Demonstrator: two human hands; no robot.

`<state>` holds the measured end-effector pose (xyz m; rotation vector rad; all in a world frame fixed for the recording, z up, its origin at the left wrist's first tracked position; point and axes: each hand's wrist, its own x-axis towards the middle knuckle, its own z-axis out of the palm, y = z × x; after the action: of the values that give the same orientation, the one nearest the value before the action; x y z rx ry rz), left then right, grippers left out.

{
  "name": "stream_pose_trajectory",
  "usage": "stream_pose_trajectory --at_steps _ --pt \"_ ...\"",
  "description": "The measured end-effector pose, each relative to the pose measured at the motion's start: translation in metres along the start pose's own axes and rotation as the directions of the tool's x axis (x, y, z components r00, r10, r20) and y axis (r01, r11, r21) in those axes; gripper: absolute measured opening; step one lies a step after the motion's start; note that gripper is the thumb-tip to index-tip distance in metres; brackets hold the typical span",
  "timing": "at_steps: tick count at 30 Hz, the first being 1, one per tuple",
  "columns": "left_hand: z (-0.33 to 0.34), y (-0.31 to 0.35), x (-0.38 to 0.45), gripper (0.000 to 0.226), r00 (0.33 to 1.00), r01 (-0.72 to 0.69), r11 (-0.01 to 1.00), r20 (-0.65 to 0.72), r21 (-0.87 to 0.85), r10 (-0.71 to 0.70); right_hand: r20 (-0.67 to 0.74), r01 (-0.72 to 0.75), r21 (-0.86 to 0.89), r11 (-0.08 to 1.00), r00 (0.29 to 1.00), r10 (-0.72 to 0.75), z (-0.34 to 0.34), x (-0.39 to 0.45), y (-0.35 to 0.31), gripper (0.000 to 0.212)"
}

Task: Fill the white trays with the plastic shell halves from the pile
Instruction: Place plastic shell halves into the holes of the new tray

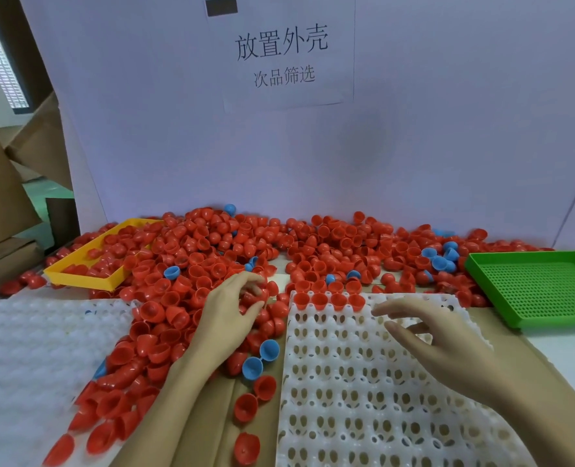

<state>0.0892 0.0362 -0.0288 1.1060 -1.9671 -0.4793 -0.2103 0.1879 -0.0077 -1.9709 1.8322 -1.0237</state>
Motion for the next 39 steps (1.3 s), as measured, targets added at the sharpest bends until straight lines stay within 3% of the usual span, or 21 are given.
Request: stream_pose_trajectory --at_steps 2,5,8,12,18,21,24,31,39 --pt "-0.002 0.009 -0.002 0.048 1.000 -0.005 0.990 -0.014 -0.144 0.003 0.008 -0.008 0.003 1.000 1.000 0.008 0.000 -0.004 -0.003 0.023" --pt "-0.001 0.030 -0.007 0.054 0.991 0.016 0.883 0.126 -0.470 0.049 0.035 -0.012 -0.006 1.000 0.999 0.012 0.003 -0.011 -0.011 0.026" --pt "0.010 0.053 -0.018 0.056 0.957 0.054 0.788 0.257 -0.613 0.135 0.075 -0.016 0.158 0.987 0.997 0.005 0.012 -0.017 -0.023 0.033" --pt "0.027 0.072 -0.034 0.055 0.917 0.013 0.768 0.315 -0.640 0.247 0.108 -0.106 0.529 0.842 0.992 0.057 0.027 -0.019 -0.045 0.036" --pt "0.032 0.079 -0.041 0.059 0.900 -0.128 0.811 0.277 -0.571 0.337 0.032 -0.148 0.662 0.735 0.985 0.169 0.036 -0.021 -0.049 0.020" --pt "0.029 0.078 -0.037 0.056 0.941 -0.130 0.851 0.208 -0.509 0.268 0.016 -0.143 0.658 0.740 0.984 0.175 0.034 -0.022 -0.048 0.023" --pt "0.026 0.073 -0.036 0.046 0.938 0.006 0.855 0.299 -0.518 0.174 -0.008 -0.119 0.643 0.757 0.987 0.161 0.032 -0.023 -0.049 0.024" --pt "0.032 0.077 -0.040 0.035 0.934 0.015 0.847 0.311 -0.531 0.178 -0.061 -0.083 0.562 0.823 0.988 0.141 0.032 -0.024 -0.051 0.025" --pt "0.027 0.072 -0.034 0.031 0.931 0.184 0.732 0.354 -0.656 0.083 -0.072 -0.091 0.551 0.829 0.985 0.156 0.032 -0.024 -0.047 0.022"
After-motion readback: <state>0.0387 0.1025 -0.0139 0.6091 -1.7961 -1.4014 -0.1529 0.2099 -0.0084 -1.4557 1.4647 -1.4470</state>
